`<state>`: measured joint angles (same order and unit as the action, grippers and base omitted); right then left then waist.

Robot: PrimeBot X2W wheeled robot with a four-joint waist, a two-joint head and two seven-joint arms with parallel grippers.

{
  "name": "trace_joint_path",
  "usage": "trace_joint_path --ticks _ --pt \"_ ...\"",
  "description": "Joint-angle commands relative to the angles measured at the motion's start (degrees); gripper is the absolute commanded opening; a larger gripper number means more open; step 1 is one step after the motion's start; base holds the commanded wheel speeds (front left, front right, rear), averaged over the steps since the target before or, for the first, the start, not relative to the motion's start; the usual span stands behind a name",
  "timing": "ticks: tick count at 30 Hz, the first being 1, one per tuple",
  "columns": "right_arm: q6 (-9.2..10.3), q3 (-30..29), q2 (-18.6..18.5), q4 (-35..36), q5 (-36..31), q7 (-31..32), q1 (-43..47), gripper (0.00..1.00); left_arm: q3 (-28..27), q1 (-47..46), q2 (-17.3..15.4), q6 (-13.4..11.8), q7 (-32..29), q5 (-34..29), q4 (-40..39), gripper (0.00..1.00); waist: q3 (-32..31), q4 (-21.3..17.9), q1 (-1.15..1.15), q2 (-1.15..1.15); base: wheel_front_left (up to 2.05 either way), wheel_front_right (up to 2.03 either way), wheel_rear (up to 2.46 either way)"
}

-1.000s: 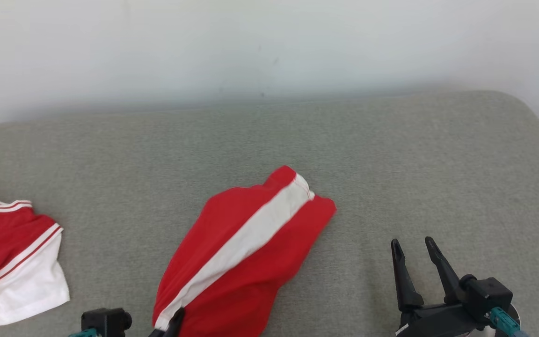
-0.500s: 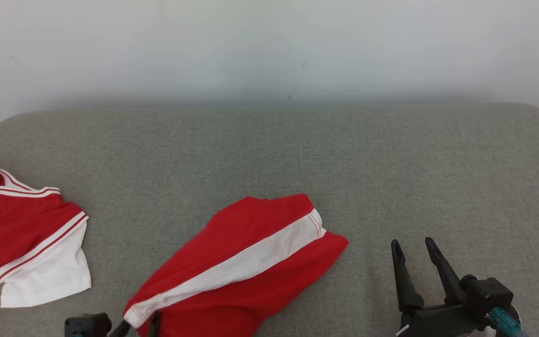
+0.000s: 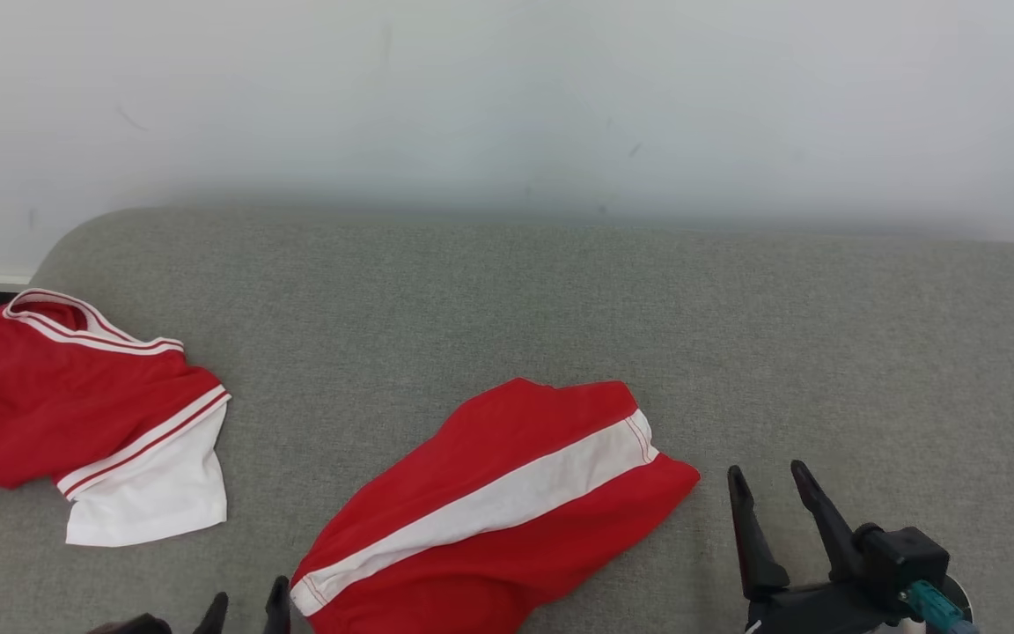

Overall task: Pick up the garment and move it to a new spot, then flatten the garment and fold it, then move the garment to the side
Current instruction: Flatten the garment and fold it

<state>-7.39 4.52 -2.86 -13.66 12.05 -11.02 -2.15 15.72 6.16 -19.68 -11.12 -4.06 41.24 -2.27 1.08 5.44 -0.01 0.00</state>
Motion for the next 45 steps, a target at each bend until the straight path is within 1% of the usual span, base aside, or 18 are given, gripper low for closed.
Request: trace_joint_path --ticks 1,4,5,8,10,13,16,21,26,30,31,32,33,34,35,40,45 --pt "-0.20 0.31 -0.05 0.03 -1.04 0.41 -0.39 1.00 0.07 1.17 0.46 -0.08 0.03 0.19 -0.02 1.00 -0.42 0.82 0.01 0.00 0.00 0.00 0.00" --pt "-0.20 1.71 -0.05 -0.79 -3.81 2.64 -2.94 1.00 0.88 0.50 2.11 1.25 0.39 1.78 0.87 1.00 -0.29 1.09 0.01 0.00 0.00 0.00 0.00" --pt "-0.20 2.25 -0.07 -1.48 -4.73 3.46 -3.93 1.00 1.18 -0.12 2.19 1.65 0.40 1.83 1.42 1.00 -0.12 1.18 0.01 0.00 0.00 0.00 0.00" --pt "-0.20 3.74 -0.70 -4.68 -6.30 5.72 -7.54 1.00 2.10 -2.26 2.96 2.53 0.09 1.87 3.61 1.00 0.50 1.66 0.01 0.00 0.00 0.00 0.00" --pt "-0.20 4.59 -1.44 -7.99 -6.58 7.29 -10.17 1.00 2.88 -3.71 3.53 3.03 -0.59 2.05 5.41 1.00 1.07 1.89 0.01 0.00 0.00 0.00 0.00" --pt "-0.20 5.76 -2.41 -13.54 -5.78 8.39 -14.89 1.00 3.71 -6.09 4.71 4.10 -0.92 2.63 7.58 1.00 2.22 2.12 0.01 0.00 0.00 0.00 0.00" --pt "-0.20 7.00 -3.37 -19.62 -4.73 8.85 -20.11 1.00 4.37 -8.14 5.19 3.59 -1.55 1.83 10.60 1.00 3.62 2.25 0.01 0.00 0.00 0.00 0.00" --pt "-0.20 10.15 -4.25 -30.24 -2.84 8.22 -27.57 1.00 5.56 -10.94 6.33 4.60 -2.33 2.12 13.78 1.00 5.83 2.94 0.01 0.00 0.00 0.00 0.00" --pt "-0.20 14.23 -3.81 -38.15 -0.28 7.83 -32.63 1.00 5.12 -12.70 7.72 4.59 -1.62 3.15 14.82 1.00 7.30 3.62 0.01 0.00 0.00 0.00 0.00" --pt "-0.20 17.38 -2.91 -42.73 2.27 7.65 -35.26 1.00 5.12 -13.35 7.82 5.05 -1.83 3.36 15.10 1.00 7.99 3.89 0.01 0.00 0.00 0.00 0.00" --pt "-0.20 18.18 -2.75 -43.87 2.99 7.86 -35.71 1.00 4.98 -13.60 8.11 5.23 -1.69 3.80 14.92 0.95 8.11 3.94 0.01 0.00 0.00 0.00 0.00" --pt "-0.20 19.00 -2.58 -45.11 3.53 8.49 -36.06 1.00 5.11 -13.69 8.26 5.66 -1.99 4.12 14.92 0.49 8.22 4.01 0.01 0.00 0.00 0.00 0.00" --pt "-0.20 19.86 -2.40 -46.14 4.09 8.73 -36.48 0.86 5.22 -13.68 8.31 5.89 -2.13 4.41 14.89 0.00 8.36 4.08 0.01 0.00 0.00 0.00 0.00" --pt "-0.20 20.59 -2.14 -46.98 4.77 9.01 -36.74 0.09 5.22 -13.71 8.30 5.94 -2.06 4.56 14.85 0.00 8.48 4.15 0.01 0.00 0.00 0.00 0.00" --pt "-0.20 21.27 -1.83 -47.75 5.55 9.22 -36.83 0.00 5.27 -13.89 8.33 5.97 -1.84 4.45 14.83 0.00 8.58 4.24 0.01 0.00 0.00 0.00 0.00" --pt "-0.20 23.38 -1.72 -49.28 7.93 7.20 -38.18 0.00 5.40 -14.31 8.26 6.15 -0.85 3.68 14.13 0.00 8.74 4.52 0.01 0.00 0.00 0.00 0.00" --pt "-0.20 24.81 -2.73 -50.35 9.83 3.02 -39.18 0.00 5.18 -14.19 7.17 5.96 0.52 2.51 12.91 0.00 7.57 4.43 0.01 0.00 0.00 0.00 0.00"
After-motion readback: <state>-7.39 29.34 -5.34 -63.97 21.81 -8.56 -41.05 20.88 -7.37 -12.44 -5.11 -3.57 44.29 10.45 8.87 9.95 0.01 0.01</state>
